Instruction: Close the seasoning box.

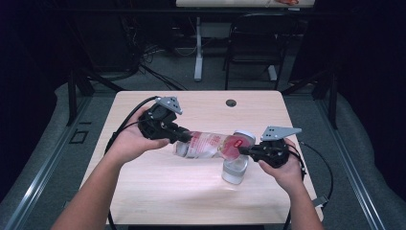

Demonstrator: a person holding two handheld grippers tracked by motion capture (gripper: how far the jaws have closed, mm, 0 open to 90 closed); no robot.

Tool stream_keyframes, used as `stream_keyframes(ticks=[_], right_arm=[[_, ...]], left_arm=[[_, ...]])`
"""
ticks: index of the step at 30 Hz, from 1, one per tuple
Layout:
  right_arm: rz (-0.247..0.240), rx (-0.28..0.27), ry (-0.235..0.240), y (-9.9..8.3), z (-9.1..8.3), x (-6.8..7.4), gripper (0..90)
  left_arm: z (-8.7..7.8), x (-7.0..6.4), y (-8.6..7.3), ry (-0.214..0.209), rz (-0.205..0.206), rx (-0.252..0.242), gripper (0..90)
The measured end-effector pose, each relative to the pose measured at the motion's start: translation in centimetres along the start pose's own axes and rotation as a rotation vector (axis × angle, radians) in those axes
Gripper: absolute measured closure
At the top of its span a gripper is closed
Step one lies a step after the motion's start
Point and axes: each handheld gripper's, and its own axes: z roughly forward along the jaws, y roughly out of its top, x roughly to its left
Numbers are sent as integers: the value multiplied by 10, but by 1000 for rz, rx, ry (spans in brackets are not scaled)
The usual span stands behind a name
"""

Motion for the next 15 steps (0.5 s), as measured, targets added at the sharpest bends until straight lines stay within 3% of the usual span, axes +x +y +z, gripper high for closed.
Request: stream_keyframes(ticks=[15], right_arm=[[3,10,-3,-2,0,-2,885]], left_arm=[[0,-1,5,1,8,4,790]])
